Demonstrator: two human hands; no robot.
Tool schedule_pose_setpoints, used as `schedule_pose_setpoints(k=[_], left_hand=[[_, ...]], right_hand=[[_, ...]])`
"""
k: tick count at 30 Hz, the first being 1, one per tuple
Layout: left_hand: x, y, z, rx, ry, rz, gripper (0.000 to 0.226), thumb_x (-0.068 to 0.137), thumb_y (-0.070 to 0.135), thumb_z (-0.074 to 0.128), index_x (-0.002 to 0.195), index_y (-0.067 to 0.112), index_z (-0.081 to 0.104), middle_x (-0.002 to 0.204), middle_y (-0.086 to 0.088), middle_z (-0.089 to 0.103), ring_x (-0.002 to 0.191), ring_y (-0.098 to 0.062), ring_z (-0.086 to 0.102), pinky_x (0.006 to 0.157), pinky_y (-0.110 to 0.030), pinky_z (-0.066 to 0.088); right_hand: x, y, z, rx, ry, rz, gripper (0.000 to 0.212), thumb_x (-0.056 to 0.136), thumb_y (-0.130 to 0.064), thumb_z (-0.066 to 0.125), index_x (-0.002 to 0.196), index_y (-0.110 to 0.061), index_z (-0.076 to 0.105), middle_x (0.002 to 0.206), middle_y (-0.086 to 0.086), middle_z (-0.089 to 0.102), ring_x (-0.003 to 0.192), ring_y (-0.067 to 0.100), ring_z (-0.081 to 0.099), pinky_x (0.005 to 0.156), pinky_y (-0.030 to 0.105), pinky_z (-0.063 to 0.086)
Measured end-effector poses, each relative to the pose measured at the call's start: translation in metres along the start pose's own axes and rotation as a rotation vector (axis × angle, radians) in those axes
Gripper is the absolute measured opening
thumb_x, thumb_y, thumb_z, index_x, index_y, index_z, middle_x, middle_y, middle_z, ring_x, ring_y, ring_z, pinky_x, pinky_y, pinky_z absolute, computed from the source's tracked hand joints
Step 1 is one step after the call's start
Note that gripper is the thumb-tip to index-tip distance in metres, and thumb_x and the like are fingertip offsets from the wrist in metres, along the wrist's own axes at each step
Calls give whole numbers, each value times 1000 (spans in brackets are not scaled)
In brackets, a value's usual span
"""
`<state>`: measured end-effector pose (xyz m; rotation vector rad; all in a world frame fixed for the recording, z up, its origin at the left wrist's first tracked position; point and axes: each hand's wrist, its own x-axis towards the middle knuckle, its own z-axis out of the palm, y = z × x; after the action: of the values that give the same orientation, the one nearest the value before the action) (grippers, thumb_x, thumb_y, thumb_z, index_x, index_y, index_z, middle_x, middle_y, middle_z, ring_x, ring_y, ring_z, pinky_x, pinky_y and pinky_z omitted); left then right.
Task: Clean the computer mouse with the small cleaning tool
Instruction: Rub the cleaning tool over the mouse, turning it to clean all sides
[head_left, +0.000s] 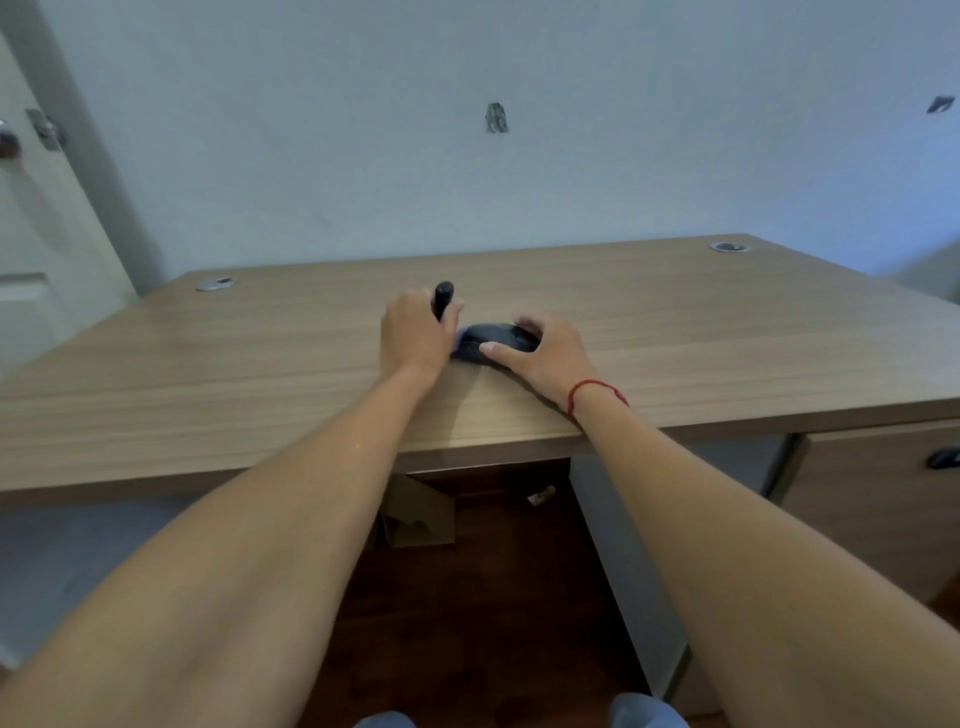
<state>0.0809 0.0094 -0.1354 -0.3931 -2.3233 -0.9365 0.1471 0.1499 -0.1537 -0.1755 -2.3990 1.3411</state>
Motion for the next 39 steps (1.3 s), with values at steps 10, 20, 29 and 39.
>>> schedule_pose_setpoints(k=[10,20,29,39], left_hand=[[1,5,0,-100,6,12,40,87,35,64,62,6,54,62,-14,58,61,-31,55,58,-30,35],[8,8,-5,-166,5,24,45,88,34,63,55,10,45,53,-4,48,59,-26,47,58,-29,32],[0,0,-9,-85,-14,80,45,89,35,63,60,4,49,52,-6,45,57,-29,47,56,-30,28],[8,12,-13,-271,46,49,48,85,32,67,61,-8,58,61,-22,65,55,-20,51,55,-31,39]], right_hand=[[4,4,-1,-4,-19,18,78,77,-36,81,142,-7,49,139,6,58,127,20,55,105,27,41],[8,3,3,-25,-144,27,71,88,-33,68,150,-14,38,153,3,45,140,18,44,117,34,33],[6,-3,4,-315,115,86,47,95,-43,41,127,-14,60,132,10,58,123,31,52,102,43,42],[3,-2,-2,-161,-36,49,44,71,-57,72,90,-21,55,96,-2,62,92,20,60,74,31,45]])
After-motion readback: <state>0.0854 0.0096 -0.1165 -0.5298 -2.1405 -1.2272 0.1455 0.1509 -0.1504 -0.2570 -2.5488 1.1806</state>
